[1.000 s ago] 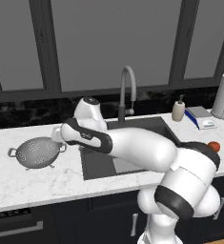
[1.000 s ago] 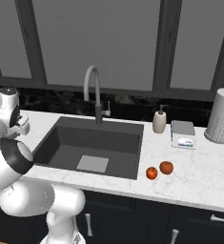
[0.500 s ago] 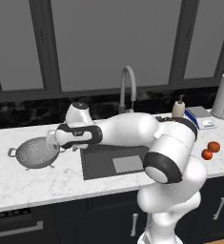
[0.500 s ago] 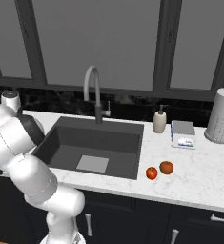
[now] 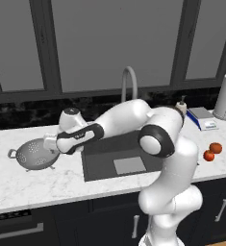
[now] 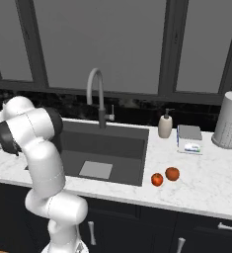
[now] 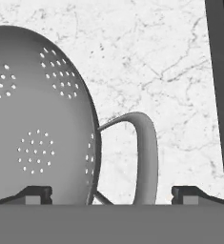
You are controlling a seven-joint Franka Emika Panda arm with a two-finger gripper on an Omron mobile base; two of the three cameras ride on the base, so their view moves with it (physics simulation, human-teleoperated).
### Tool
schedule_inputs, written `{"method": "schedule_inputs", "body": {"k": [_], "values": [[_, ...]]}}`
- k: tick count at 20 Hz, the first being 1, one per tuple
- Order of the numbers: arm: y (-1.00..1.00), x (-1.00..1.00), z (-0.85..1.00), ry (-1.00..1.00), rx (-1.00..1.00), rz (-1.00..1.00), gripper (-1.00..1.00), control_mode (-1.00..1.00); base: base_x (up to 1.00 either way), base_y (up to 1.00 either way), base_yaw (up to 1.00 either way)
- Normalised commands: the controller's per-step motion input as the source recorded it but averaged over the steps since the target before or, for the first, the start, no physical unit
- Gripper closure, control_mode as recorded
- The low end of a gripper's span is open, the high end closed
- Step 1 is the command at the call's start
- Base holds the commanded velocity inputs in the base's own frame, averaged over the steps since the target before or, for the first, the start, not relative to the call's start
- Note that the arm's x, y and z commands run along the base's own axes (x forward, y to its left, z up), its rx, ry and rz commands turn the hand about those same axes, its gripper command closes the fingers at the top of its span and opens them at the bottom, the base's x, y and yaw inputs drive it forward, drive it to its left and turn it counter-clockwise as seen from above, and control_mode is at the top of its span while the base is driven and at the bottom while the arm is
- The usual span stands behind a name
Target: Put the colander in the sink, put the orange, apple in the colander, and turn on the sink faucet and pour water over the colander.
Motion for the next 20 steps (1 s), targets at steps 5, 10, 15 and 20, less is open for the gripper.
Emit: {"method": "schedule_inputs", "body": {"k": [5,10,15,20], "values": [[0.13,0.34,-0.09,0.00,-0.01,-0.01,1.00,-1.00,0.00,0.00,0.00],[0.00,0.03,-0.01,0.00,0.00,0.00,1.00,-1.00,0.00,0.00,0.00],[-0.29,-0.39,0.17,-0.17,0.00,-0.02,1.00,-1.00,0.00,0.00,0.00],[-0.92,-0.81,0.40,-0.30,0.02,-0.15,1.00,-1.00,0.00,0.00,0.00]]}}
